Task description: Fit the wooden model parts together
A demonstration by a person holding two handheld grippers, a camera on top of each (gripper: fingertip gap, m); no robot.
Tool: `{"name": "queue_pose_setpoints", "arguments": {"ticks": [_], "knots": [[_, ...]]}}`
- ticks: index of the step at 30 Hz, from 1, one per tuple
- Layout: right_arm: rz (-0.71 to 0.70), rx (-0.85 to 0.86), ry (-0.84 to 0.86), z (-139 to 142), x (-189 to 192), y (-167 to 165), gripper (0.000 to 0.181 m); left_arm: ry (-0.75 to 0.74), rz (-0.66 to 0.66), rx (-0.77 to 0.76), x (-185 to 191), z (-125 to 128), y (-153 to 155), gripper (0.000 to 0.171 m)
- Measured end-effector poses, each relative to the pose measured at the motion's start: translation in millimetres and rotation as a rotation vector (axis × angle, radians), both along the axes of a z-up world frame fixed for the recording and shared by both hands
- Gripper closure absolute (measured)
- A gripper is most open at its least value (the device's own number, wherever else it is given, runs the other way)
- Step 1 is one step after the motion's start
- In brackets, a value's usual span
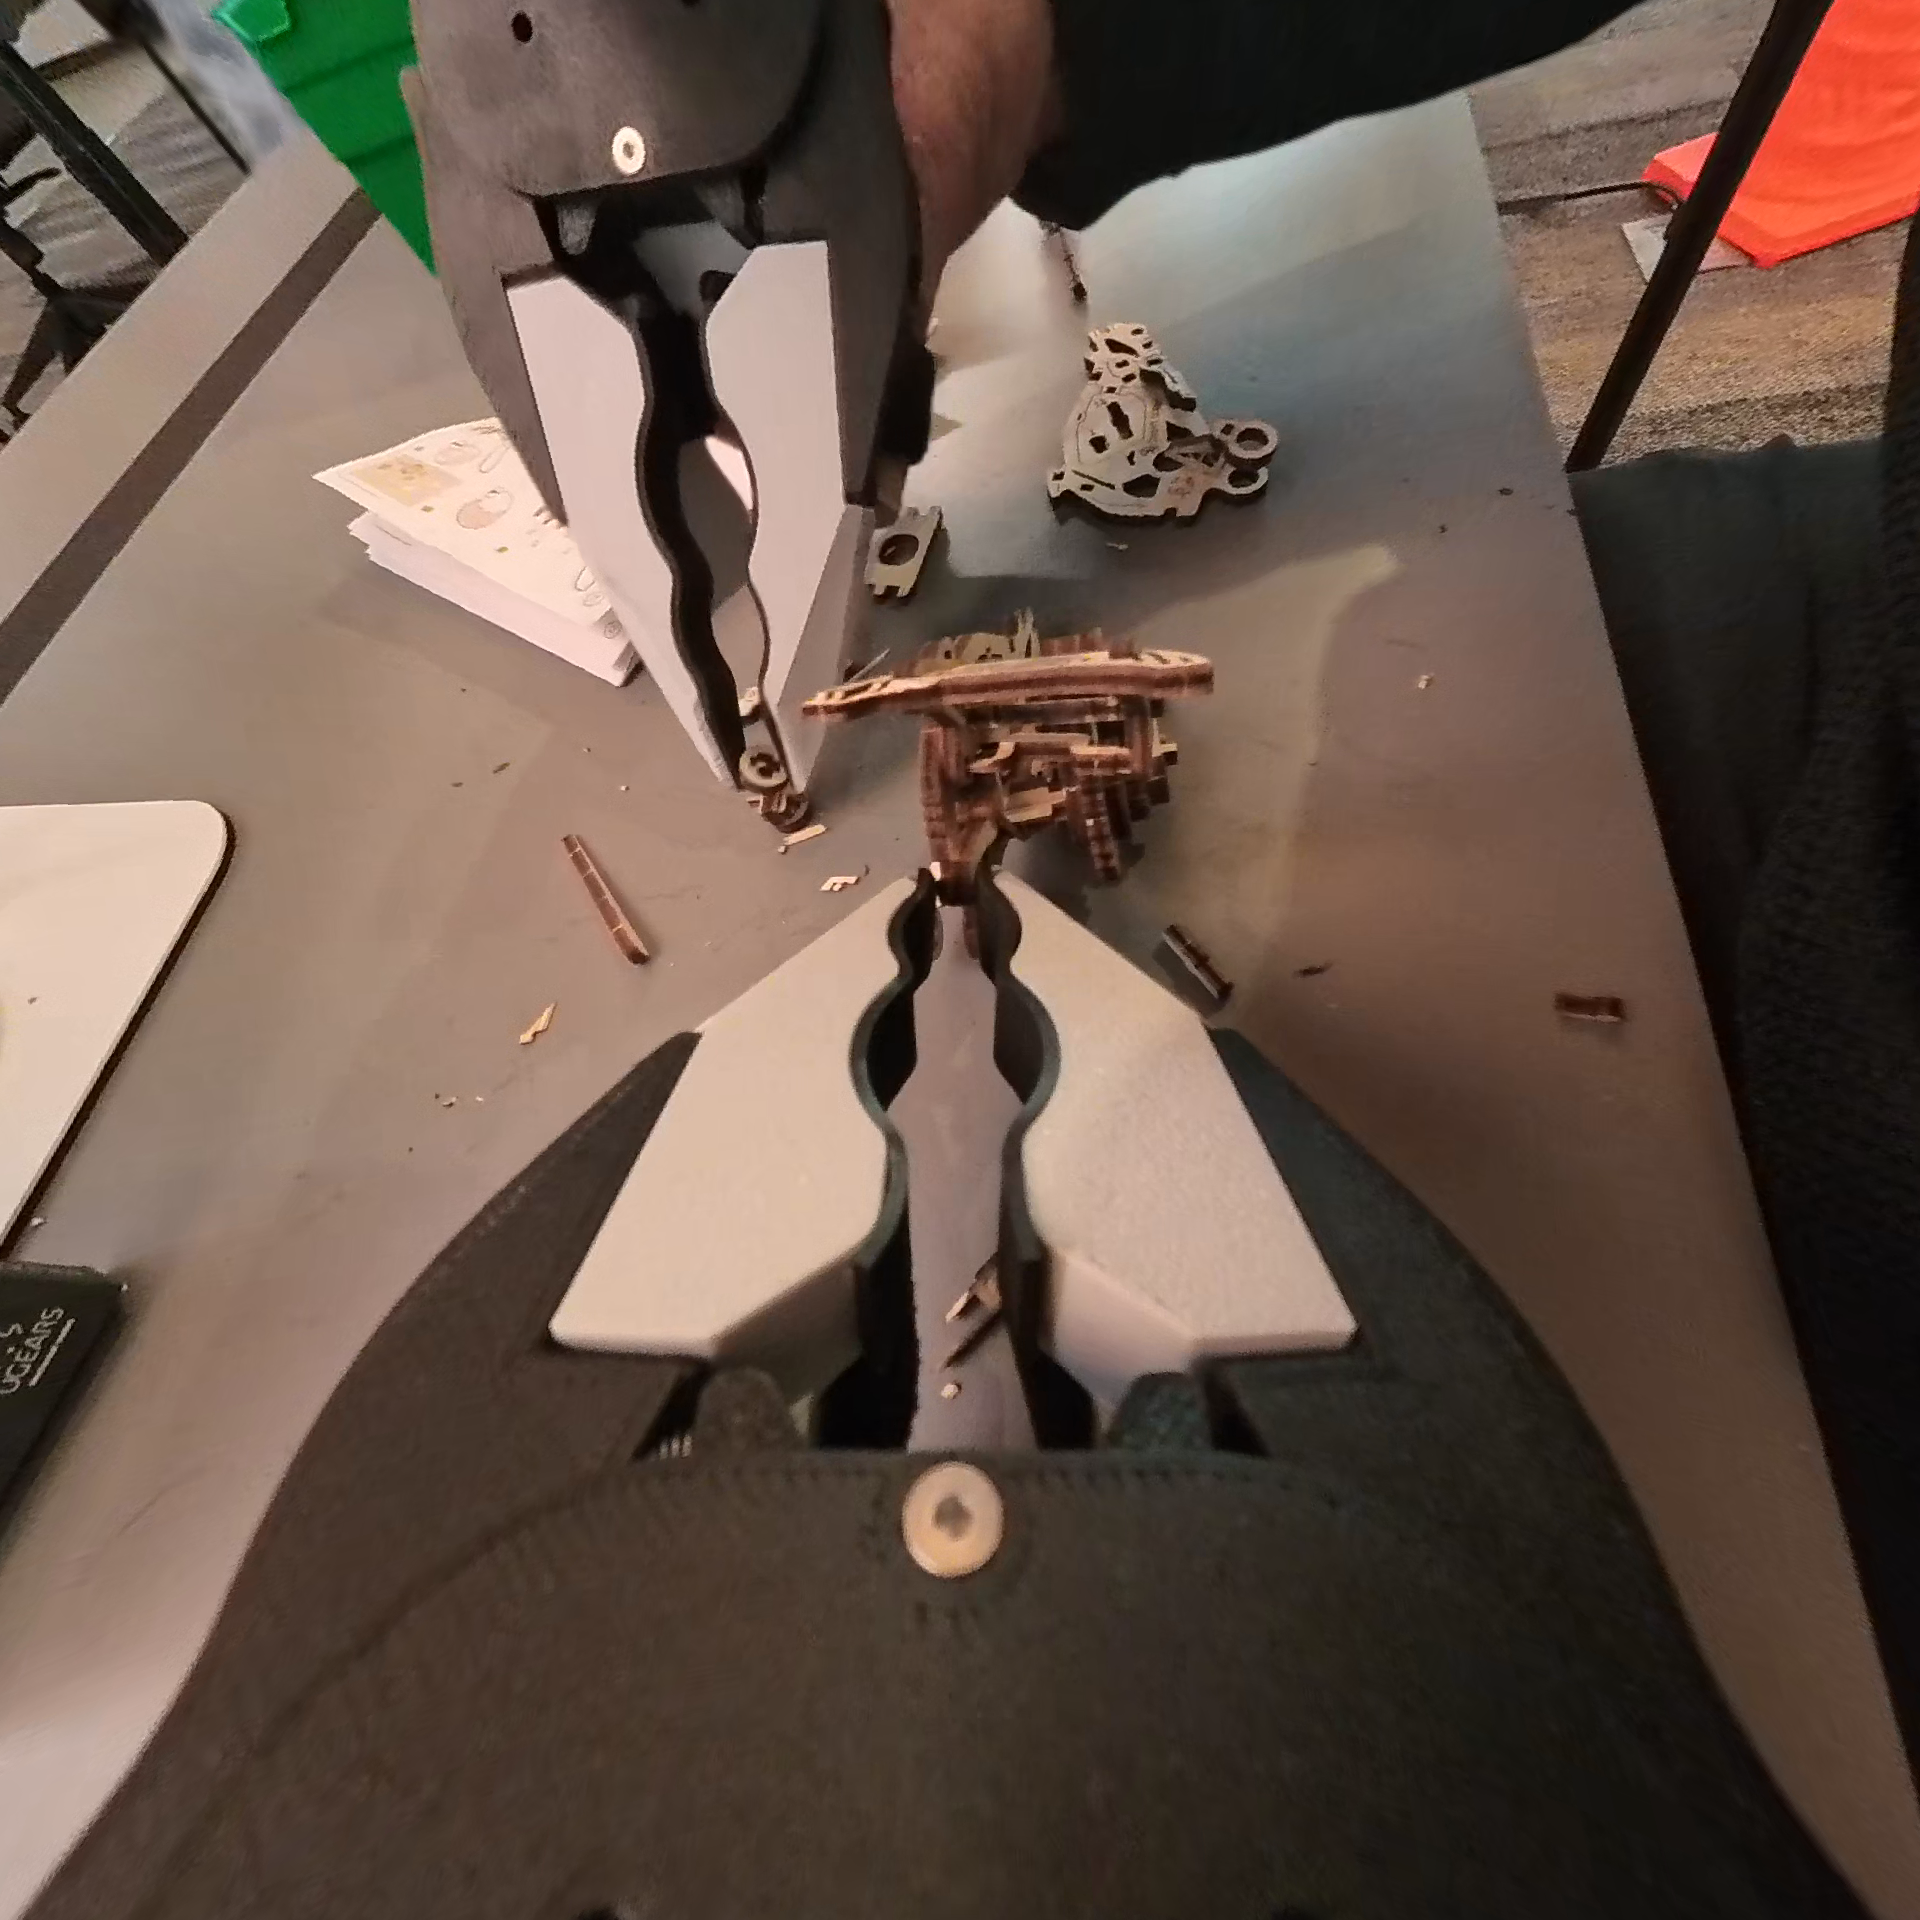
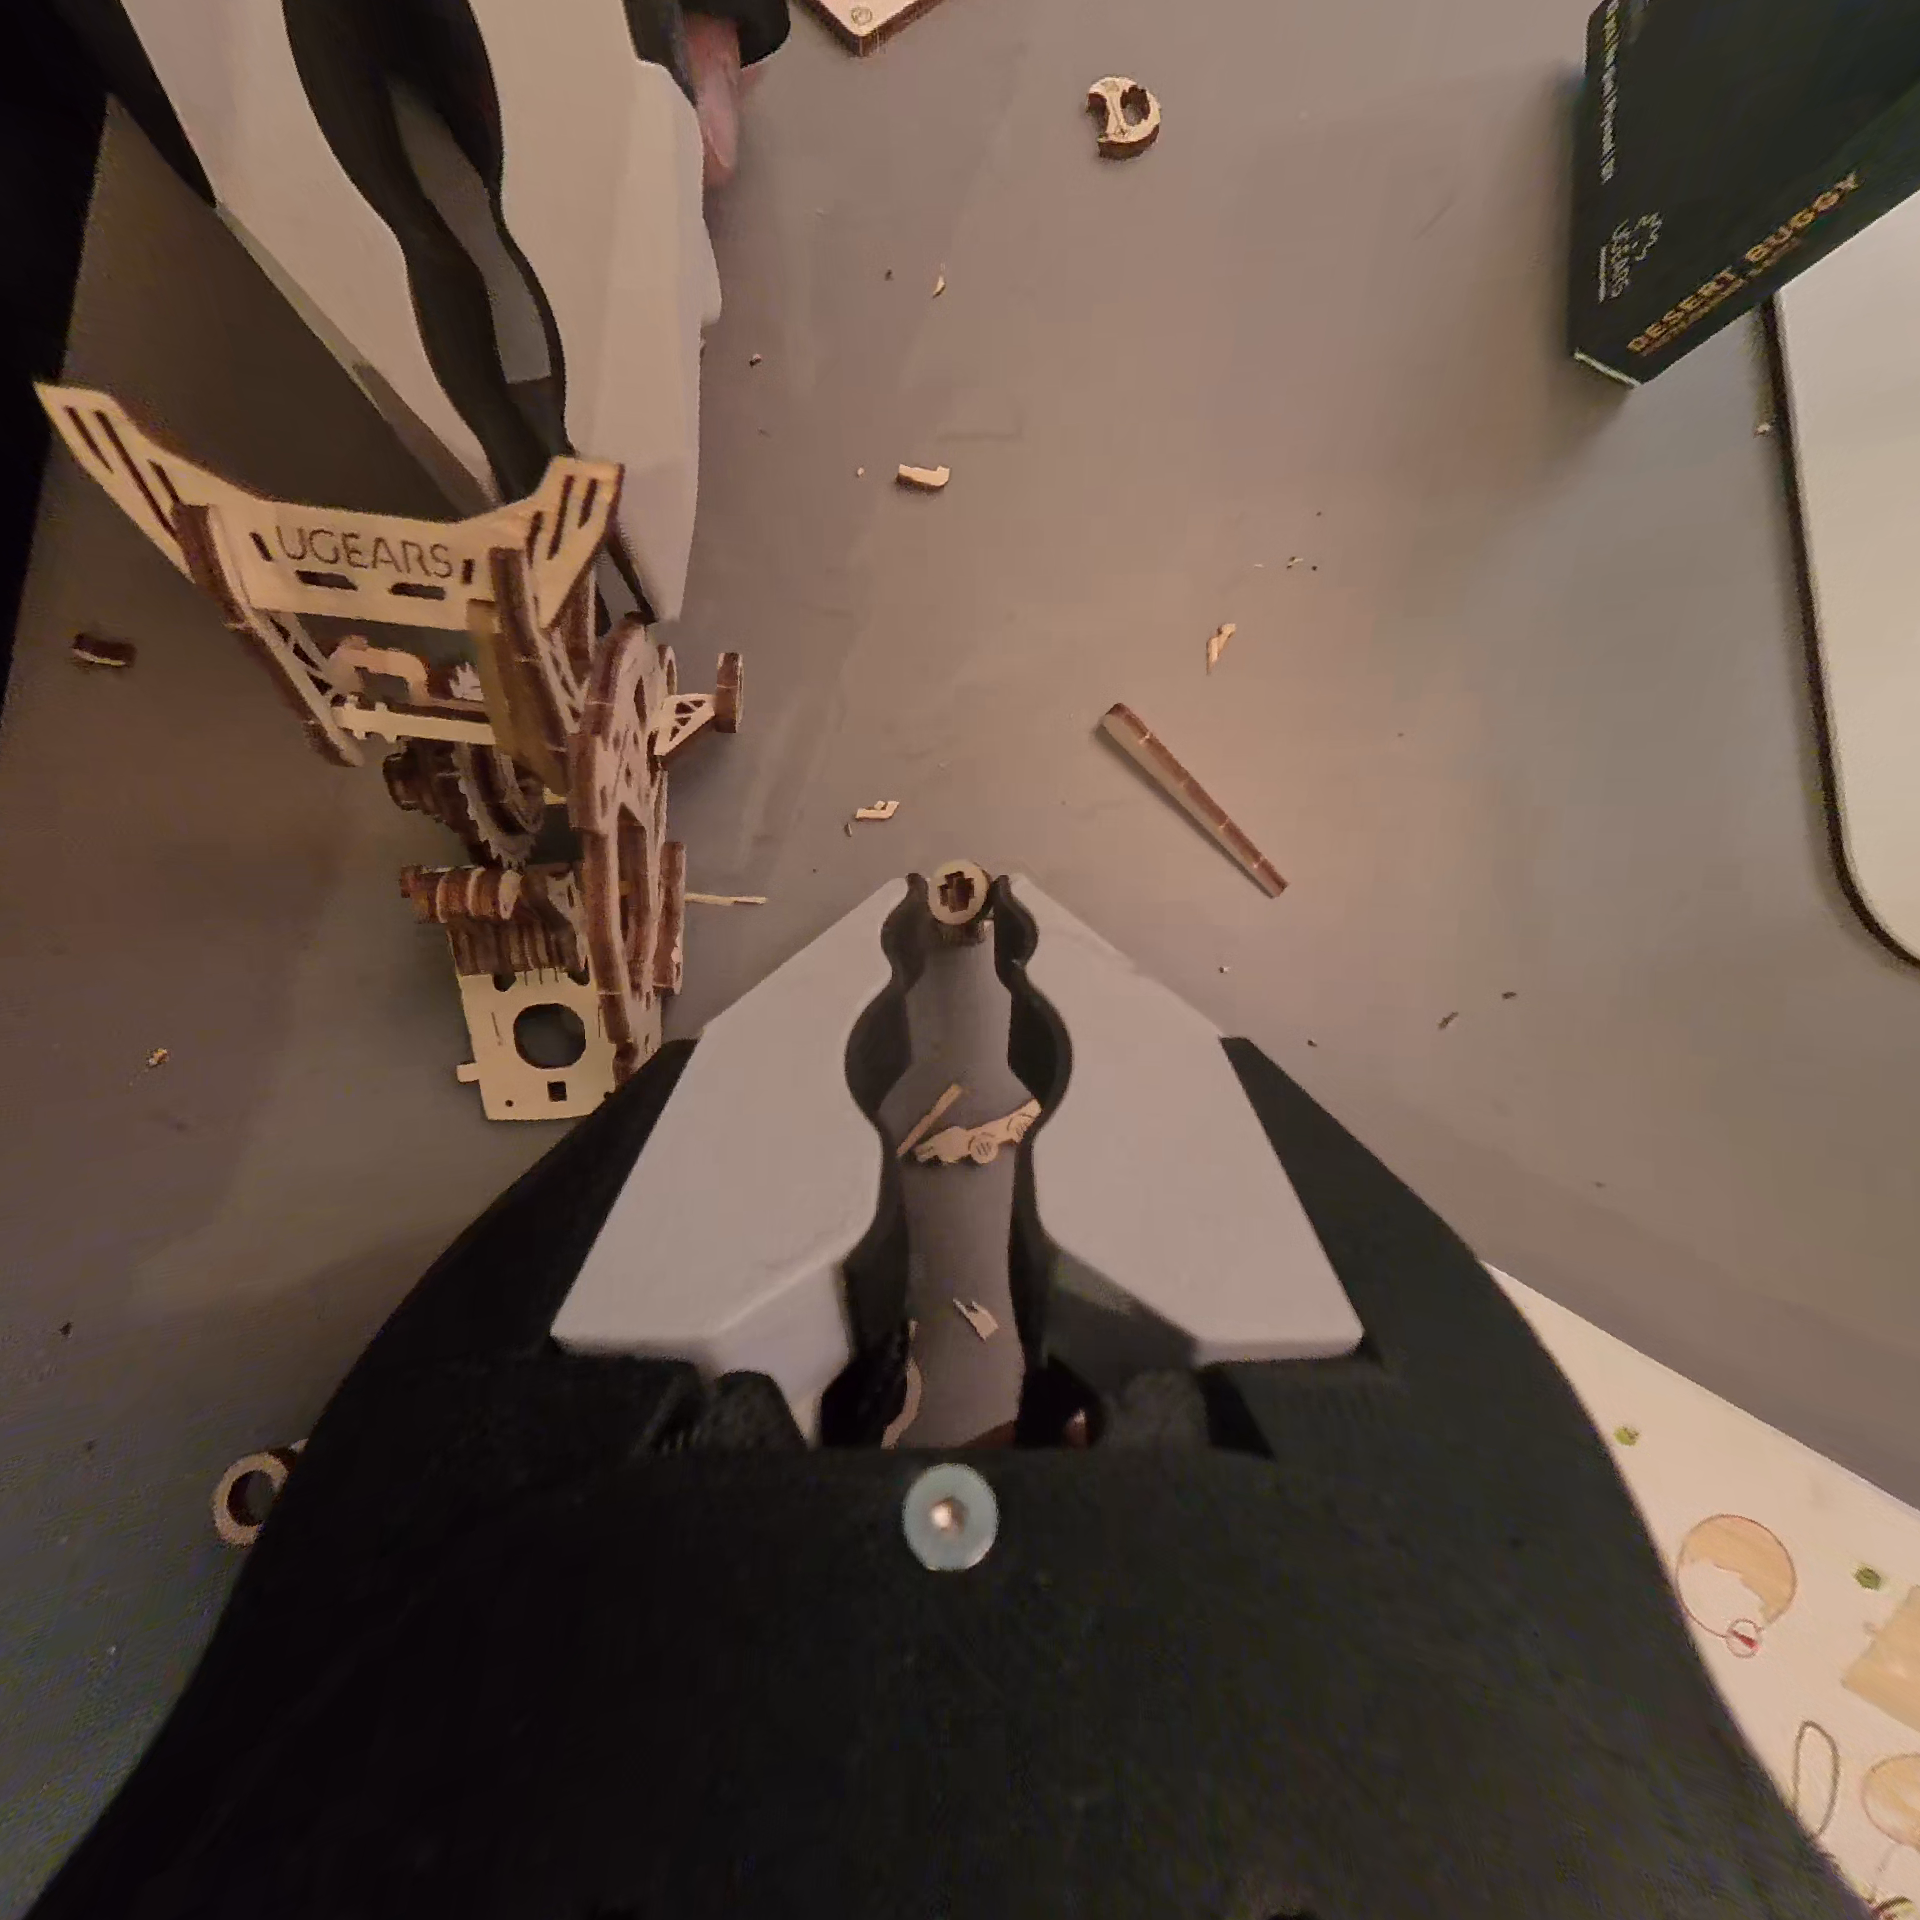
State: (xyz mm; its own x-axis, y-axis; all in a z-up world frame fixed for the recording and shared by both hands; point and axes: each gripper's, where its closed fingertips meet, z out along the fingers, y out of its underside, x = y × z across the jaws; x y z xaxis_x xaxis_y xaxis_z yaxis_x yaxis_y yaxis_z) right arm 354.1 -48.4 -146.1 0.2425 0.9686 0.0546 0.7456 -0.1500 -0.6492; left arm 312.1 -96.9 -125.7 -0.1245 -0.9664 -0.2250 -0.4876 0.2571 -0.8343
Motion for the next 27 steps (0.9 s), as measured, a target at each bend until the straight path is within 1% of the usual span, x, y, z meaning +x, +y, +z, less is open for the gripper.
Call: {"name": "queue_pose_setpoints", "arguments": {"ticks": [15, 20, 27], "knots": [[0.018, -0.204, -0.010, -1.0, -1.5, -1.9, 0.173, -0.002, -0.003, -0.004, -0.3, 0.5, -0.3, 0.166], [0.029, -0.298, -0.013, -0.8, -3.3, -2.4, 0.172, -0.003, -0.004, -0.003, -0.4, 0.7, -0.4, 0.166], [0.053, -0.362, -0.008, -1.0, -4.9, -4.6, 0.172, -0.006, -0.006, -0.005, -0.6, 1.2, -0.3, 0.166]]}}
